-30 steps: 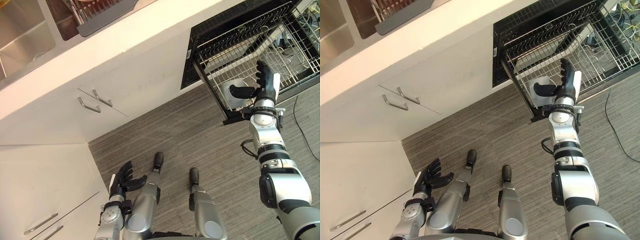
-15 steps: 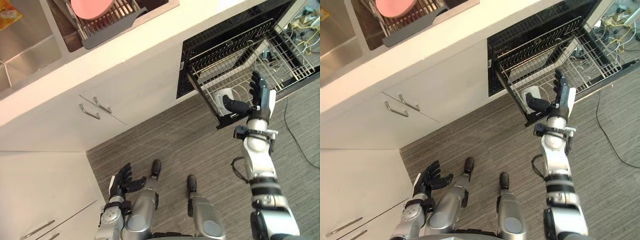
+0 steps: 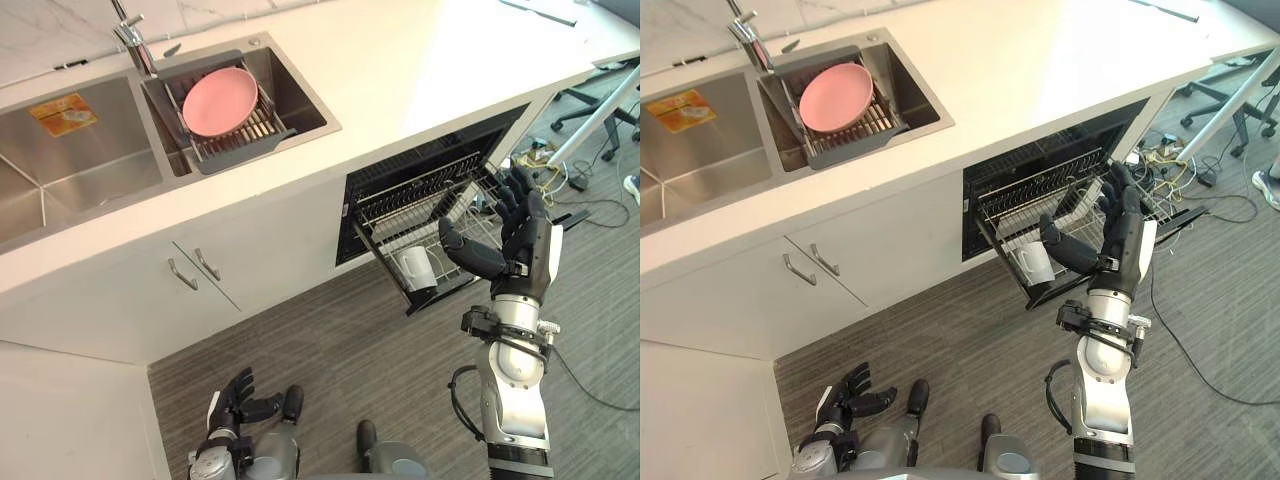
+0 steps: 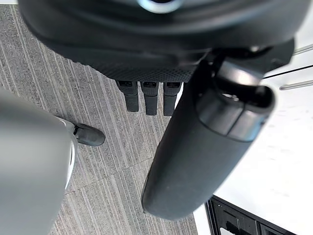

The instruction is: Walk over to the sink, pick up the cup, carry it to the dishwasher, place the cup inside the dishwasher, then close the dishwasher door

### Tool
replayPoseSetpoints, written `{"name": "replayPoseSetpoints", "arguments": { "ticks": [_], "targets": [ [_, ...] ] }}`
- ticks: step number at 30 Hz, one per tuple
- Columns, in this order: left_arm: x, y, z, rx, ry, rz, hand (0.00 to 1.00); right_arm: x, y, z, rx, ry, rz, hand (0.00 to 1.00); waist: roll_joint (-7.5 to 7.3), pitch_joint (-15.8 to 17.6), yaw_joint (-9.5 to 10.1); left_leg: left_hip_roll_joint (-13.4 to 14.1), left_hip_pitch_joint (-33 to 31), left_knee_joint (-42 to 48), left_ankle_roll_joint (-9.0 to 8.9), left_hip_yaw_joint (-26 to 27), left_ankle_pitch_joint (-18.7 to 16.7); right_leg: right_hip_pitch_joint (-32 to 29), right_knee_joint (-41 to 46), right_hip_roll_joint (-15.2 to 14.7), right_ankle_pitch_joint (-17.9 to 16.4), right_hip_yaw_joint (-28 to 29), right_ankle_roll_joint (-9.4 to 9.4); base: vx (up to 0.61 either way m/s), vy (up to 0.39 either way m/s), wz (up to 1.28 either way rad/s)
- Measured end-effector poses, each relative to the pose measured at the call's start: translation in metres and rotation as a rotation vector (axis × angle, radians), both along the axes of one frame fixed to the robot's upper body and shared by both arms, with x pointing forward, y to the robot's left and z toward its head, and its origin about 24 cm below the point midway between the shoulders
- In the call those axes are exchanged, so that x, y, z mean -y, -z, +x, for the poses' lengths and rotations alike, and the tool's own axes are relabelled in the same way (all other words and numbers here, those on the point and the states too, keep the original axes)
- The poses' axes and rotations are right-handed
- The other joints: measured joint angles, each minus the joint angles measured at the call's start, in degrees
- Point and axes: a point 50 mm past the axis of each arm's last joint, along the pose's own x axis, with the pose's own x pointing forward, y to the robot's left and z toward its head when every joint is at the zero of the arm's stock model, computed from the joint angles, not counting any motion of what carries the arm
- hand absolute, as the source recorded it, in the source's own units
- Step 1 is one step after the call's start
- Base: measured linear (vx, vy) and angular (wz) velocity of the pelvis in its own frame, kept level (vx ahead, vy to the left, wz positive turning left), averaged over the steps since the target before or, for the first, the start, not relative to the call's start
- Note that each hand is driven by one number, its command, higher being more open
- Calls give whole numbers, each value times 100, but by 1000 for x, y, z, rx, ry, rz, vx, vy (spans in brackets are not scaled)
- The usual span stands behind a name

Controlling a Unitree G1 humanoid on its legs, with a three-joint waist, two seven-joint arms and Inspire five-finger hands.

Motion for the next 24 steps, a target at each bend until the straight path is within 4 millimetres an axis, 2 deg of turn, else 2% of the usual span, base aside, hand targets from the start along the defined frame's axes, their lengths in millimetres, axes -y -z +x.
{"name": "replayPoseSetpoints", "arguments": {
  "ticks": [4,6,8,10,11,12,14,17,18,19,20,21,22,24],
  "targets": [
    [-2,2,-4,-10,-23,-2,90,-8,-8,-1,35,-33,-33,90,1,0,-17,-87,-160,405,-41,-221,-165,132,24,-13,-43,-248,-17,-23,-18,36],
    [-4,1,-4,-6,-43,-4,90,-10,-16,-3,65,-36,-62,90,22,-12,-29,-111,-570,961,15,-93,-483,146,72,-10,-69,-546,-46,-48,-15,77],
    [-4,1,-3,-4,-50,-5,90,-2,-25,-5,93,-14,-117,90,81,-43,-85,443,-954,1584,66,1429,-768,308,-47,-32,-69,-1105,-45,-59,7,115],
    [-4,1,-4,-4,-58,-9,90,5,-31,-2,108,5,-166,90,182,-67,-37,900,-1109,2039,82,2422,-876,395,-87,-44,-118,-1332,20,-29,74,78],
    [-4,1,-5,-2,-68,-12,90,5,-34,-1,114,7,-179,90,195,-67,-8,920,-1113,2085,101,2499,-924,397,-70,-86,-178,-1359,57,-26,146,40],
    [-7,1,-6,2,-89,-12,90,2,-38,2,131,6,-200,90,201,-75,48,819,-1106,2084,143,2496,-981,400,-30,-184,-252,-1349,55,17,151,14],
    [-12,1,-10,-2,-124,-8,90,-1,-44,5,154,-1,-211,90,200,-75,71,667,-1113,2190,223,2524,-1112,384,104,-346,-352,-1355,173,54,169,9],
    [-24,1,-22,-16,-189,12,90,1,-39,8,127,12,-230,90,163,-73,88,401,-1122,2796,345,2557,-1656,379,746,-766,-837,-1373,212,128,198,8],
    [-29,2,-27,-27,-212,26,90,3,-35,9,107,19,-236,90,134,-76,50,301,-1090,2964,432,2561,-1868,286,1302,-931,-1033,-1359,94,193,169,11],
    [-33,0,-27,-24,-222,40,90,4,-32,11,89,20,-241,90,135,-86,24,226,-1111,3053,510,2532,-2000,-188,2359,-1125,-975,-1232,50,287,234,34],
    [-40,-3,-24,-10,-216,62,90,6,-27,13,59,27,-243,90,109,-72,-58,150,-1065,3074,575,2392,-2076,-656,3401,-1221,-678,-967,-138,255,185,45],
    [-43,-5,-23,-5,-213,73,90,8,-23,15,39,33,-246,90,100,-72,-97,125,-1013,3063,581,2311,-2110,-863,3785,-1218,-541,-797,-163,228,133,55],
    [-48,-7,-20,4,-209,92,90,10,-17,17,4,40,-254,90,82,-78,-124,109,-881,3025,574,2212,-2165,-1001,4048,-1136,-672,-606,-94,221,40,45],
    [-52,-12,-16,28,-210,109,90,9,-14,19,-25,28,-279,90,46,-102,-115,99,-528,2902,529,2102,-2212,-1175,3804,-959,-980,-459,-67,320,8,37]
  ]
}}
